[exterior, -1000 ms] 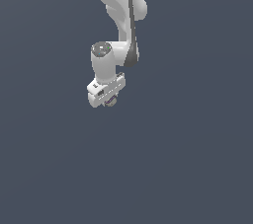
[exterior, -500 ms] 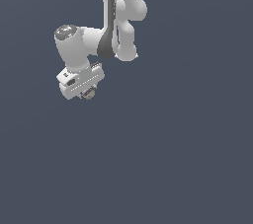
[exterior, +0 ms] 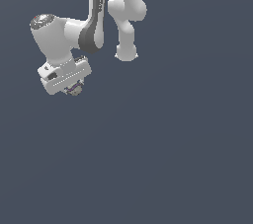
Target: Pick up the object and move it to a goal position.
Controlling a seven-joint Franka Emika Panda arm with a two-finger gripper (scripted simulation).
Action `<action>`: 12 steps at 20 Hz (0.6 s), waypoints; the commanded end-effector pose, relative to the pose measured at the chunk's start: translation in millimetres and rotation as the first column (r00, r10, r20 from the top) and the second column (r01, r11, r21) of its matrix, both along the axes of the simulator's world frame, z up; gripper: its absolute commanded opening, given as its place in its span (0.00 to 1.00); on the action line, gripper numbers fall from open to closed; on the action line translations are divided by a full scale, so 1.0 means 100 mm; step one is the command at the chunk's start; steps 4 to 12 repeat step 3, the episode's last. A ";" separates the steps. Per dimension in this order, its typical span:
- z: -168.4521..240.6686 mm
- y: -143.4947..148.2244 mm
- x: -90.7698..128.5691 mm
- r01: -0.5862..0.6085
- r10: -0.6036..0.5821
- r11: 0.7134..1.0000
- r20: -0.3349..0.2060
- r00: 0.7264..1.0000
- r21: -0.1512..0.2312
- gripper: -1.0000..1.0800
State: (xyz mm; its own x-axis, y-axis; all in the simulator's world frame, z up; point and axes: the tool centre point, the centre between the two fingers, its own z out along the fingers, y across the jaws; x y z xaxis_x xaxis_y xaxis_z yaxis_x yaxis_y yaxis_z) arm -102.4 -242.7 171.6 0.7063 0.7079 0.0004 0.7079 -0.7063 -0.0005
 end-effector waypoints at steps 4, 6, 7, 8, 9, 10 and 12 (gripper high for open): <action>0.03 -0.04 0.02 -0.002 0.002 1.000 0.000 1.000 0.000 0.00; 0.03 -0.04 0.02 -0.002 0.002 1.000 0.000 1.000 0.000 0.00; 0.03 -0.04 0.02 -0.002 0.002 1.000 0.000 1.000 0.000 0.00; 0.03 -0.04 0.02 -0.002 0.002 1.000 0.000 1.000 0.000 0.00; 0.03 -0.04 0.02 -0.002 0.002 1.000 0.000 1.000 0.000 0.00; 0.03 -0.04 0.02 -0.002 0.002 1.000 0.000 1.000 0.000 0.00; 0.03 -0.04 0.02 -0.002 0.002 1.000 0.000 1.000 0.000 0.00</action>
